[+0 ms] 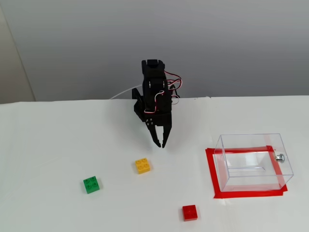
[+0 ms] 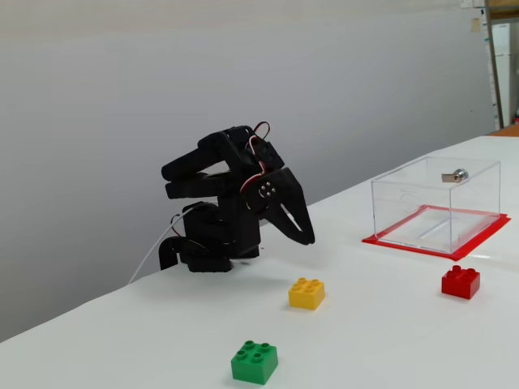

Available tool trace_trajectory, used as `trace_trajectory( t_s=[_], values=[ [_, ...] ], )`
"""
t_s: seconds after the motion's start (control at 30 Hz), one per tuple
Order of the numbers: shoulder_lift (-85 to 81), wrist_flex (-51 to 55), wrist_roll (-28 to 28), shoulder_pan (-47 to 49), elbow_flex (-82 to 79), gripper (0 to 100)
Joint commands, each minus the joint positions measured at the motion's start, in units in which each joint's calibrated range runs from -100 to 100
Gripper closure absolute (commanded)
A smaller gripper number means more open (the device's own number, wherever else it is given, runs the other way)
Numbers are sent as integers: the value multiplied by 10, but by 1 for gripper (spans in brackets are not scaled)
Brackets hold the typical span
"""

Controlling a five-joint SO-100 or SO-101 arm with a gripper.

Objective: Pick the red lego brick and place it into the transparent box

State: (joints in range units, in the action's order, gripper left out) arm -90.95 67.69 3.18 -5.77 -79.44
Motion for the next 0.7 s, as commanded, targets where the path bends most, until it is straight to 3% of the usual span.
trace_trajectory(
  t_s=[0.0, 0.37, 0.67],
  values=[
    [111, -49, -3, 3, 103, 98],
    [423, -71, -2, 83, 376, 98],
    [568, -71, -2, 86, 516, 98]
  ],
)
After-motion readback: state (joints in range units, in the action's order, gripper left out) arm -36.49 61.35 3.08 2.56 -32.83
